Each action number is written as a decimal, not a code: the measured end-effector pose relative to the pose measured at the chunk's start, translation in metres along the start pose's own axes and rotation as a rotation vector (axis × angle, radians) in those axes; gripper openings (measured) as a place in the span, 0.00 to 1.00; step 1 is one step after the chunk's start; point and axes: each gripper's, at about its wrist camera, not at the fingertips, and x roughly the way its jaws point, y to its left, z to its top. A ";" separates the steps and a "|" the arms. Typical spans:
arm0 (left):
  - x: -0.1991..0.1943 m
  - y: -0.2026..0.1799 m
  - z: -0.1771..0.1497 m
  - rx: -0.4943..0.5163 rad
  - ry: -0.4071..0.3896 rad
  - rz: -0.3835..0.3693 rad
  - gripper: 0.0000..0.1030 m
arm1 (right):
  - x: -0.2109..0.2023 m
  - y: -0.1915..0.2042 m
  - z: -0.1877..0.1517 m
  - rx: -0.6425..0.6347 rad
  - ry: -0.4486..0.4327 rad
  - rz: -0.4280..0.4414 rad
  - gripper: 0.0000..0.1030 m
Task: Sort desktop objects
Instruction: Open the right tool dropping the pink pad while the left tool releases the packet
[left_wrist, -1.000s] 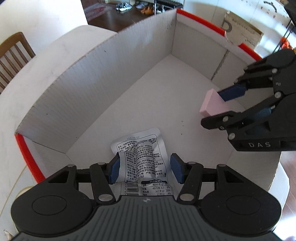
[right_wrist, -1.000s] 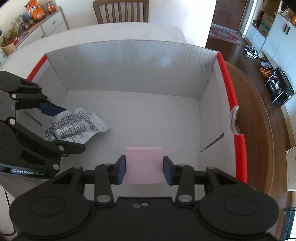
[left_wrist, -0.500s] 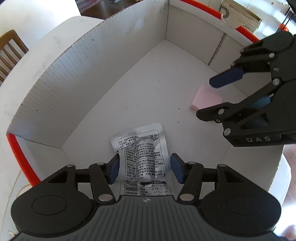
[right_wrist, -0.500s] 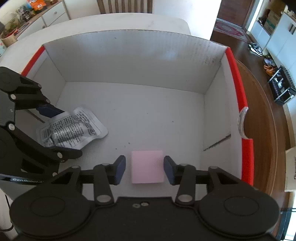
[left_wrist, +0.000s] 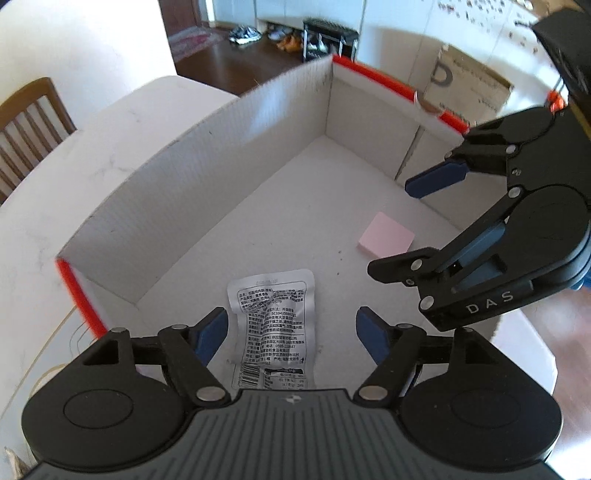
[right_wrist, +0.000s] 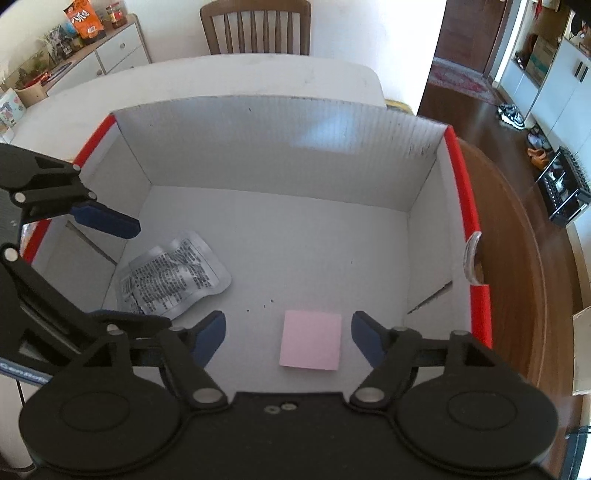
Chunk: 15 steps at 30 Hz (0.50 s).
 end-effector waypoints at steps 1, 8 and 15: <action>-0.005 0.001 -0.002 -0.014 -0.017 -0.005 0.73 | -0.003 0.000 -0.001 0.001 -0.008 0.002 0.76; -0.030 0.000 -0.015 -0.099 -0.143 -0.040 0.74 | -0.028 0.005 -0.006 0.013 -0.084 0.023 0.82; -0.049 -0.005 -0.029 -0.097 -0.227 -0.024 0.73 | -0.049 0.015 -0.015 0.019 -0.152 0.030 0.87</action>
